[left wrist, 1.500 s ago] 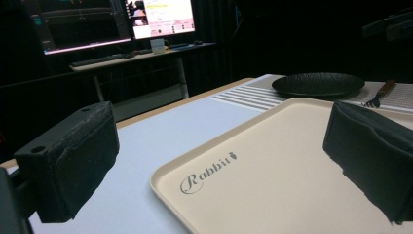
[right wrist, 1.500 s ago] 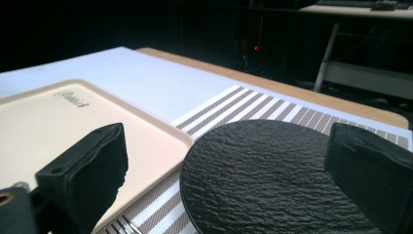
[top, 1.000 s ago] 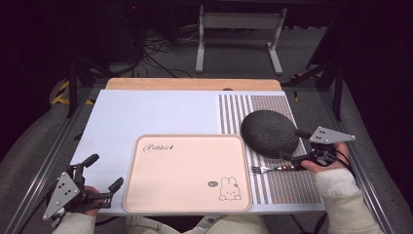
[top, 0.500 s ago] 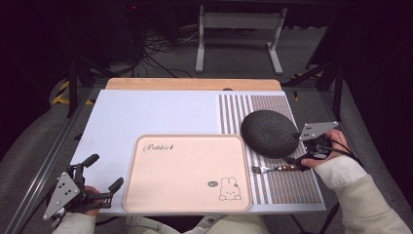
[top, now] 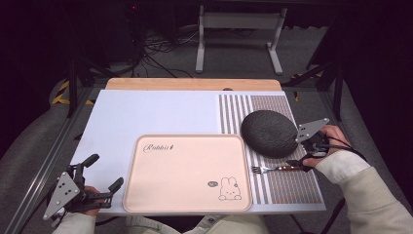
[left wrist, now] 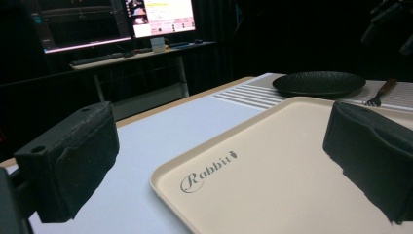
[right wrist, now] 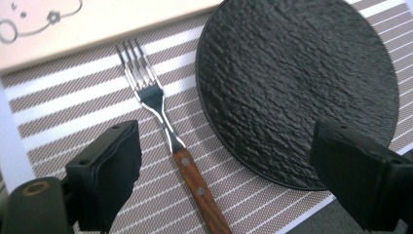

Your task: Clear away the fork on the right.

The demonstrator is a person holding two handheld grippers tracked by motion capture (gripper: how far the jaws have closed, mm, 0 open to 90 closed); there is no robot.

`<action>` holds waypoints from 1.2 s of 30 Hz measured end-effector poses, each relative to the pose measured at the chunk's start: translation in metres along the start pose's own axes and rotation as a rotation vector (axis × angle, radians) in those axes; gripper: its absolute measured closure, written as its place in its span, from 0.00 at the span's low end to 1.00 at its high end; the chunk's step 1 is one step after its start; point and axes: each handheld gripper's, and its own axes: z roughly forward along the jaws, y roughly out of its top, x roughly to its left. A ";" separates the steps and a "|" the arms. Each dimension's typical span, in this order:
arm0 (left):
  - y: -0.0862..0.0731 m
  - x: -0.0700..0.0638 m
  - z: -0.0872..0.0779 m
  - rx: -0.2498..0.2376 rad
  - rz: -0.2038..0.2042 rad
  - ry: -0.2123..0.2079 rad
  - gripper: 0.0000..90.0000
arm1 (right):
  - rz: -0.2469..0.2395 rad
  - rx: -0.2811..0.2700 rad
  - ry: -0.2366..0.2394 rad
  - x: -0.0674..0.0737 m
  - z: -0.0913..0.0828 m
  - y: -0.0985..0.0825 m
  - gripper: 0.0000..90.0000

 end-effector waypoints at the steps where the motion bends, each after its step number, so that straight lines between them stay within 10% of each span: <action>1: 0.000 0.000 0.000 0.000 0.000 0.000 0.00 | -0.011 0.012 0.010 0.000 0.000 0.000 0.14; 36: 0.000 0.000 0.000 0.003 -0.005 -0.002 0.00 | -0.115 0.270 0.163 -0.002 0.048 -0.018 0.32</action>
